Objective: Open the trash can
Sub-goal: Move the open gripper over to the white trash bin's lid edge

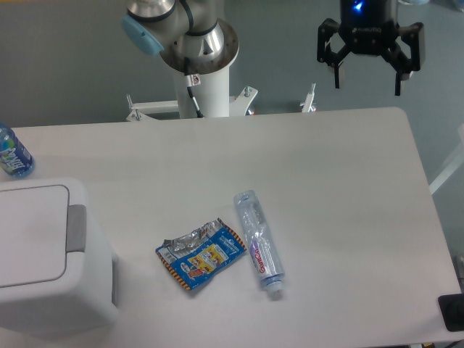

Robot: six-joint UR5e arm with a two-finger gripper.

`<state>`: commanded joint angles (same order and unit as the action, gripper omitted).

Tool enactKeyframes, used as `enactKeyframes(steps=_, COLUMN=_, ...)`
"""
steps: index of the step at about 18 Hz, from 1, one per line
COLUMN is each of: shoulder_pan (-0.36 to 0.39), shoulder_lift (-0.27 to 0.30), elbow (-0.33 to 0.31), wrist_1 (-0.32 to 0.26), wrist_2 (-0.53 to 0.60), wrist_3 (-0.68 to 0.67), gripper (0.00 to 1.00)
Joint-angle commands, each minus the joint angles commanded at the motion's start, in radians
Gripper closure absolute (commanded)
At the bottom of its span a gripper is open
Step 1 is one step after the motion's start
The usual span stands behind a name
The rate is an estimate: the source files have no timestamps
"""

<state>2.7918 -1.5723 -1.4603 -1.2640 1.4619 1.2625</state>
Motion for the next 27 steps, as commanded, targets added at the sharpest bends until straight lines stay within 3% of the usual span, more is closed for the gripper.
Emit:
enactKeyframes(steps=7, shoulder_pan=-0.051, shoulder_lift=-0.023, elbow=-0.005, wrist_1=0.051, wrist_2=0.000, wrist_3=-0.047, gripper=0.00)
enactKeyframes(steps=12, shoulder_pan=-0.162, shoulder_lift=-0.080, elbow=-0.005, wrist_1=0.201, wrist_2=0.008, wrist_3=-0.458, gripper=0.00)
enactKeyframes(steps=14, shoulder_pan=-0.213, shoulder_lift=-0.109, elbow=-0.002, wrist_1=0.233, wrist_2=0.006, wrist_3=-0.611, gripper=0.00)
enactKeyframes(steps=23, shoulder_pan=-0.438, shoulder_lift=-0.181, elbow=0.011, wrist_1=0.244, wrist_2=-0.002, wrist_3=-1.003, gripper=0.00)
enactKeyframes(steps=27, shoulder_pan=-0.477, shoulder_lift=-0.187, elbow=0.011, wrist_1=0.252, wrist_2=-0.067, wrist_3=-1.161, gripper=0.00)
